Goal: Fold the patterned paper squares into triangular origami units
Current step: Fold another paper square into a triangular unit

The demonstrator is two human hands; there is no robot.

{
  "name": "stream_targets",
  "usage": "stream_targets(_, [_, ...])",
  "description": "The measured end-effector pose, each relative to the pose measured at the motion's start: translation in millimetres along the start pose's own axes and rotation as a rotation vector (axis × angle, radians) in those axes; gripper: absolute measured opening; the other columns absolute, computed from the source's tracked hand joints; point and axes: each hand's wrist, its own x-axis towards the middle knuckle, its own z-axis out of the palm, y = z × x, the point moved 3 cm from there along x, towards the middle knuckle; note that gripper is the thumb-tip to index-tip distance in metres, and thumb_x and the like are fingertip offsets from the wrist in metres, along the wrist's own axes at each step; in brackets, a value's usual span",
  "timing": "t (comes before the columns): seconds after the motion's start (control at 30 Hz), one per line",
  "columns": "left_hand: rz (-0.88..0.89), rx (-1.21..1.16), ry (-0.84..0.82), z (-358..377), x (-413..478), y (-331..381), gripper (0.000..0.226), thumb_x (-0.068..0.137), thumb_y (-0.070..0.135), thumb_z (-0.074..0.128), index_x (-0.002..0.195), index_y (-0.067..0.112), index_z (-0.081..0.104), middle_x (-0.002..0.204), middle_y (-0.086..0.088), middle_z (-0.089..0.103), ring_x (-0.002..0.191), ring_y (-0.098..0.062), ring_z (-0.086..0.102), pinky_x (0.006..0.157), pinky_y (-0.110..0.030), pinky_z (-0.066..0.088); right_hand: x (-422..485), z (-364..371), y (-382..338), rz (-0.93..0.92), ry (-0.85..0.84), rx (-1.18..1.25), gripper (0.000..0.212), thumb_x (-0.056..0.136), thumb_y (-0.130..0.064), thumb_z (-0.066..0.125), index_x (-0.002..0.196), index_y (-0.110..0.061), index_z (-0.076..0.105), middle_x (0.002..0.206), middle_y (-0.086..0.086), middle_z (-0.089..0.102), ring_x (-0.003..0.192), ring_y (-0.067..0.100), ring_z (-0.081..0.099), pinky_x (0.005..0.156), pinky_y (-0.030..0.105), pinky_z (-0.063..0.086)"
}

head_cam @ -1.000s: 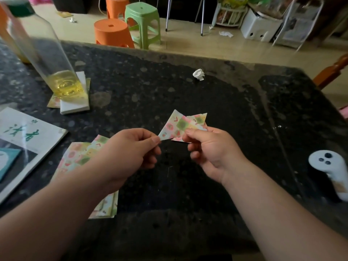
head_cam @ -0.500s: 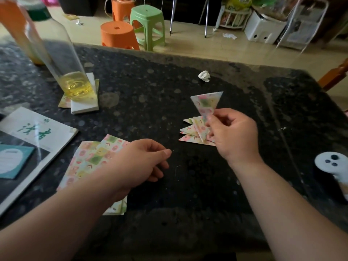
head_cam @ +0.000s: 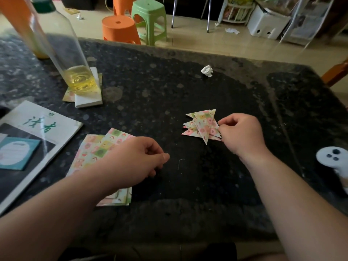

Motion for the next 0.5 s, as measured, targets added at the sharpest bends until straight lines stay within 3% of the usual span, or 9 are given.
stream_targets(0.13, [0.005, 0.119, 0.075, -18, -8, -1, 0.013, 0.091, 0.043, 0.071, 0.087, 0.03, 0.07, 0.073, 0.011, 0.073, 0.066, -0.007, 0.069, 0.064, -0.029, 0.056, -6, -5, -13, 0.013, -0.011, 0.115, 0.019, 0.091, -0.007, 0.068, 0.08, -0.023, 0.073, 0.082, -0.005, 0.07, 0.072, 0.008, 0.068, 0.057, 0.023, 0.051])
stream_targets(0.23, [0.02, 0.286, 0.265, -45, -13, -14, 0.012, 0.089, 0.041, 0.074, 0.085, 0.031, 0.068, 0.081, 0.01, 0.069, 0.072, -0.01, 0.064, 0.058, -0.026, 0.043, -19, -2, -25, -0.022, -0.073, 0.135, 0.018, 0.089, -0.006, 0.067, 0.081, -0.02, 0.076, 0.083, -0.004, 0.073, 0.076, 0.011, 0.07, 0.065, 0.032, 0.061])
stream_targets(0.33, [-0.051, 0.422, 0.343, -63, -14, -38, 0.018, 0.087, 0.04, 0.076, 0.099, 0.031, 0.065, 0.108, 0.007, 0.067, 0.089, -0.012, 0.059, 0.071, -0.03, 0.046, -44, 23, -37, 0.119, -0.298, 0.334, 0.013, 0.091, -0.001, 0.064, 0.087, -0.011, 0.072, 0.084, 0.008, 0.074, 0.063, 0.013, 0.066, 0.054, 0.027, 0.057])
stream_targets(0.43, [-0.133, 0.591, 0.254, -61, -18, -59, 0.048, 0.084, 0.048, 0.076, 0.125, 0.03, 0.061, 0.134, 0.001, 0.054, 0.116, -0.02, 0.055, 0.096, -0.037, 0.049, -90, 66, -60, 0.497, -0.621, 0.749, 0.008, 0.098, -0.001, 0.058, 0.095, 0.0, 0.065, 0.088, 0.017, 0.067, 0.078, 0.024, 0.068, 0.077, 0.036, 0.063])
stream_targets(0.5, [-0.14, 0.691, 0.184, -52, -25, -67, 0.058, 0.081, 0.054, 0.073, 0.133, 0.033, 0.056, 0.14, 0.001, 0.046, 0.126, -0.023, 0.048, 0.104, -0.039, 0.045, -115, 93, -74, 0.559, -0.735, 0.787, 0.011, 0.098, -0.002, 0.057, 0.091, 0.0, 0.066, 0.093, 0.018, 0.066, 0.088, 0.026, 0.068, 0.091, 0.039, 0.06])
